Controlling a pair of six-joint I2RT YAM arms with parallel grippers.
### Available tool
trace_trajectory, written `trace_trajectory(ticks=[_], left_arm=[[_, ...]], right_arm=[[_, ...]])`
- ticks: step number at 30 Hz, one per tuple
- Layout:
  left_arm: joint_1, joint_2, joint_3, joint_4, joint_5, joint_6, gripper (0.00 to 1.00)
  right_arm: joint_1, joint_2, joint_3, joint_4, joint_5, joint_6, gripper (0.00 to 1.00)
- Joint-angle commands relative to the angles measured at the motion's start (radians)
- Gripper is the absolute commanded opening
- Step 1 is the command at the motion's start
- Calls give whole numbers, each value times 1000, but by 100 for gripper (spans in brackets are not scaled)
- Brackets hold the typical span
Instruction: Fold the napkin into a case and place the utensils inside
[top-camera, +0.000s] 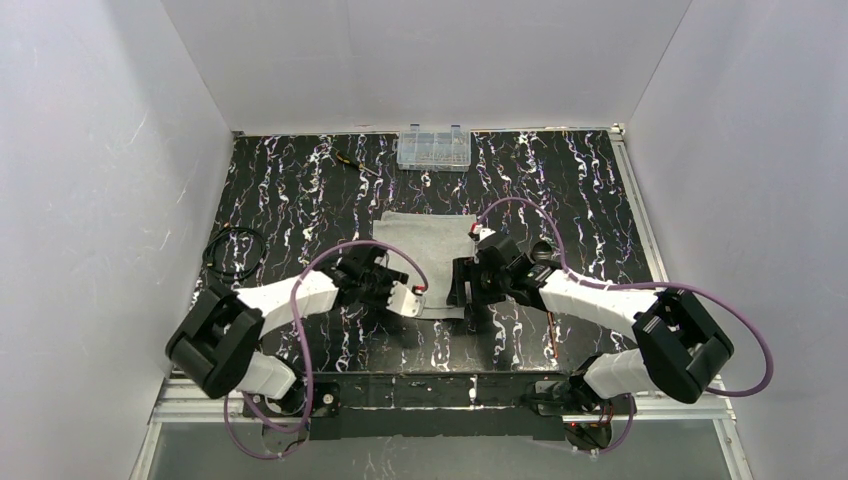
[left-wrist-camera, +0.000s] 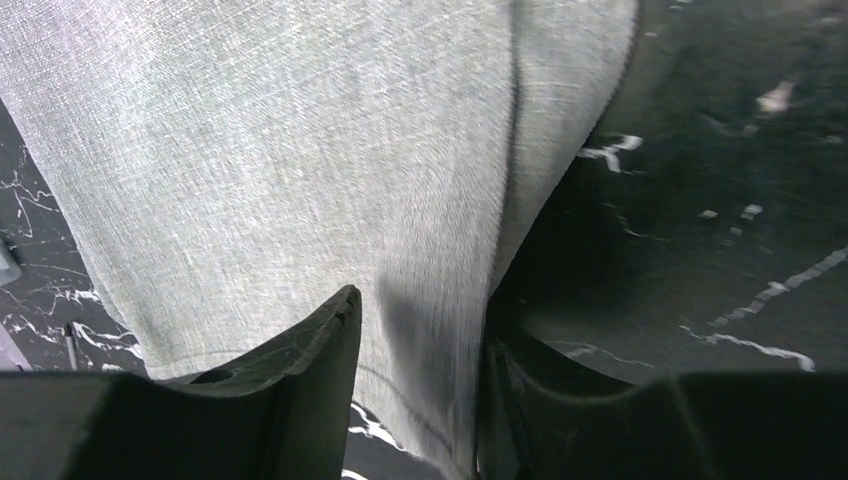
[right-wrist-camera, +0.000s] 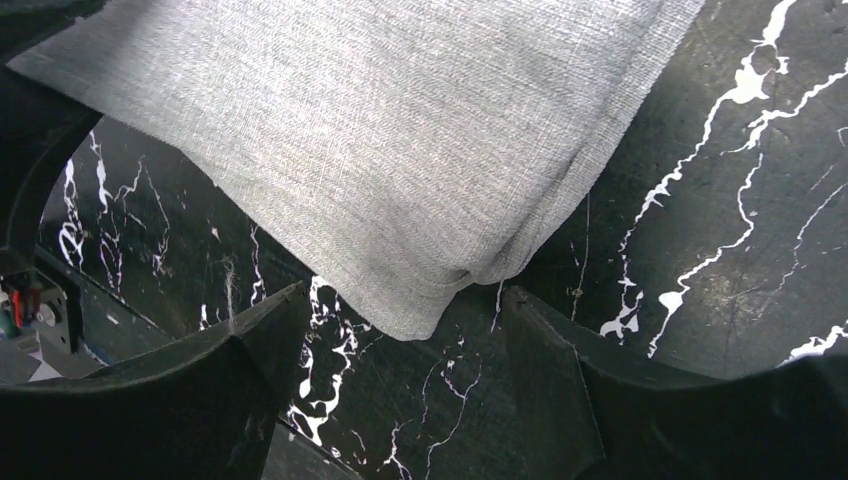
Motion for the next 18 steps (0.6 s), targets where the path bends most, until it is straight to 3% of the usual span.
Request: trace_trajectory(ticks=[1,5,7,10,14,18], left_arm=[[-1,130,71,-116,-15,-46,35],[-1,159,115,-162,13,-90,16],[-1,156,138,-206,35,-124,0],[19,163,190,-282,95,-170,0],[58,229,297,-395,163,-233,0],[96,266,363,-430,209,-276,0]], right_arm=[[1,20,-20,71,35,76,78],[2,8,-47,95,16,64,76],[1,-48,-20,62,44,-25,76],[2,-159,44,10,112,-285,81],[3,-231,79,-41,-55,-790,89],[6,-208,82,-106,-66,-1018,90]])
